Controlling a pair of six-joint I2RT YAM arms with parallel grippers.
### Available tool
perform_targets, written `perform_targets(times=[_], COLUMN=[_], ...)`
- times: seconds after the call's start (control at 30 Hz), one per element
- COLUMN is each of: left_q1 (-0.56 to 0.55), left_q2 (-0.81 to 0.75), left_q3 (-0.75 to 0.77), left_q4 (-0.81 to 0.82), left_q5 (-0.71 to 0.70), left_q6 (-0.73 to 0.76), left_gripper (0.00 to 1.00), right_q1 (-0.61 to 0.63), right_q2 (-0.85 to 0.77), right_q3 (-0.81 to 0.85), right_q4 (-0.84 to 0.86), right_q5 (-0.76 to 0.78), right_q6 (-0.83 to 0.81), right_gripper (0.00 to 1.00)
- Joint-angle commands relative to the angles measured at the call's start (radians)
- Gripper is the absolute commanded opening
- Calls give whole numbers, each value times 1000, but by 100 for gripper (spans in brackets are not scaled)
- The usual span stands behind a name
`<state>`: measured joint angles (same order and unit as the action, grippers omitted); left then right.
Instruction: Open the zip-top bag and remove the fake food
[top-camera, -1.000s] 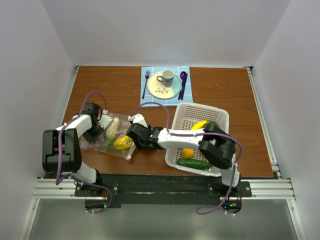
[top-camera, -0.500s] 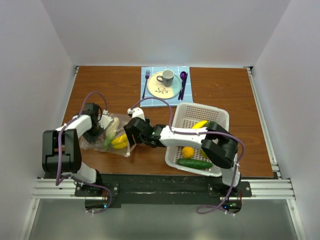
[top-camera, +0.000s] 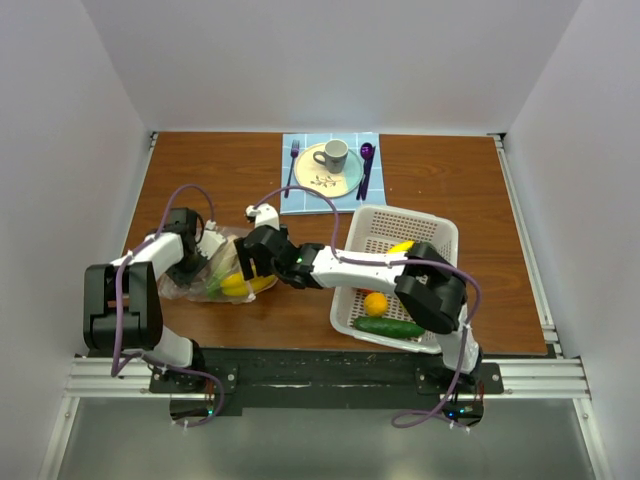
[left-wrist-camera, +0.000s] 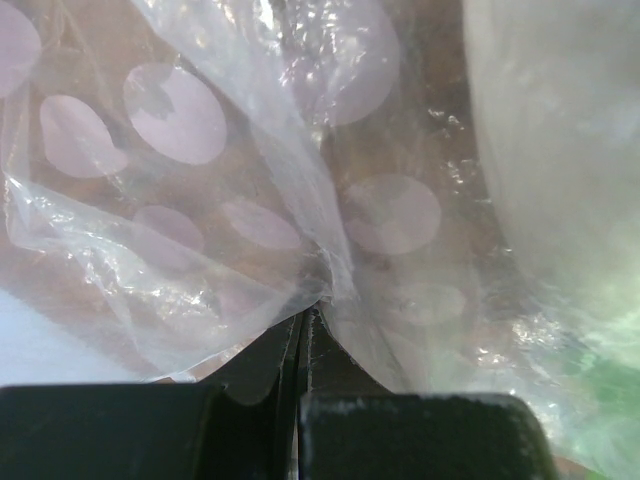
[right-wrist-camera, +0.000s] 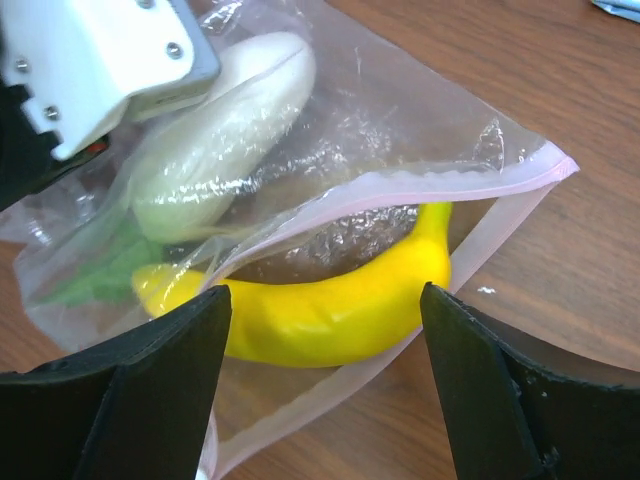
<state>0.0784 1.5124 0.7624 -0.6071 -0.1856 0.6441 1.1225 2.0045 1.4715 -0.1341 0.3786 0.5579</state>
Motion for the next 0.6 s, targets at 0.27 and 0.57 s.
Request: perform_targets(times=[0.27, 0.57], left_q1=[14, 14], left_q2=[0, 9], left_q3=[-49, -40], left_q4=[12, 13], left_q5=[71, 66], left_q6=[22, 15], left_gripper=[0, 0], right_q1=[-3, 20], right_q2=[97, 39], right_q3=[125, 50], right_q4=[-274, -387], right_q5=[192, 189], right_q6=[10, 30], right_gripper=[70, 58])
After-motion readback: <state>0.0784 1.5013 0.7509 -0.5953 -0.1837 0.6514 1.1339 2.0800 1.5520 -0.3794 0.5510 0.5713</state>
